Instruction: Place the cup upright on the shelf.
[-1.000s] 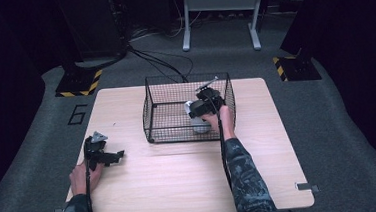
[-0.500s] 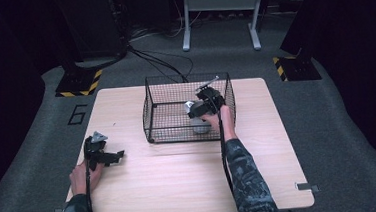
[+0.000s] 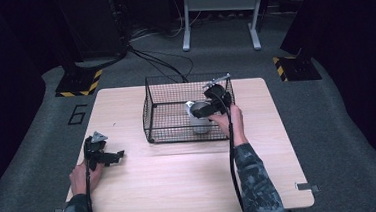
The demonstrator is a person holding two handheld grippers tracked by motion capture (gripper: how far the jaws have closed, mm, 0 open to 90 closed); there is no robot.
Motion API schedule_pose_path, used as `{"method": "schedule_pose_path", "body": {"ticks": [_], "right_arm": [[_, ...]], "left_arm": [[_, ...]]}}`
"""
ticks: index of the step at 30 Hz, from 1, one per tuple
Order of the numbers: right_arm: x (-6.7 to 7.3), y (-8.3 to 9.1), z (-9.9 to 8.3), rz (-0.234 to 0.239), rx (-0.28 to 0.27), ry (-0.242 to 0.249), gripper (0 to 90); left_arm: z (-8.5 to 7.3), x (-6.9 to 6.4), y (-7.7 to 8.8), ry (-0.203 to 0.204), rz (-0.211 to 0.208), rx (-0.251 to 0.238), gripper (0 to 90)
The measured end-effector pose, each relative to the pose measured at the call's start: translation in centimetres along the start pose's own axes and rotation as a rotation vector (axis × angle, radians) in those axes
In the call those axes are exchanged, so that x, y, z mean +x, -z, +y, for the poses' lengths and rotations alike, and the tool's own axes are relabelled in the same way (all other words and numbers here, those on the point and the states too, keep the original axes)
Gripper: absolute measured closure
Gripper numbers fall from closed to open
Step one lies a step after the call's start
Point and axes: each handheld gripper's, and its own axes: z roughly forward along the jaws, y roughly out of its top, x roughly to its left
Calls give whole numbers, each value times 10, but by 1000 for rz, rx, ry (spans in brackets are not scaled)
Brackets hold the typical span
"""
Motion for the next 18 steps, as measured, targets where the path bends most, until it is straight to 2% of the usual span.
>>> {"method": "schedule_pose_path", "body": {"ticks": [1,2,3,5,7,9,10,15,18], "right_arm": [[3,5,-2,6,-8,6,0],[5,10,-4,8,-14,18,0],[9,15,-6,8,-18,29,0],[14,25,-11,8,-28,54,0],[19,34,-18,8,-32,84,0],[23,41,-26,18,-44,96,0],[25,45,-31,19,-44,101,0],[30,60,-56,18,-57,132,0],[30,67,-73,13,-61,131,0]], "left_arm": [[0,1,1,-11,-1,8,3],[0,0,0,4,0,-3,3],[0,1,1,-11,-1,9,3],[0,-1,-1,11,0,-8,3],[0,1,1,-10,-1,8,3],[0,-1,-1,13,0,-10,3],[0,1,1,-10,-1,9,3],[0,0,0,2,0,0,3],[0,0,0,3,0,-2,3]]}}
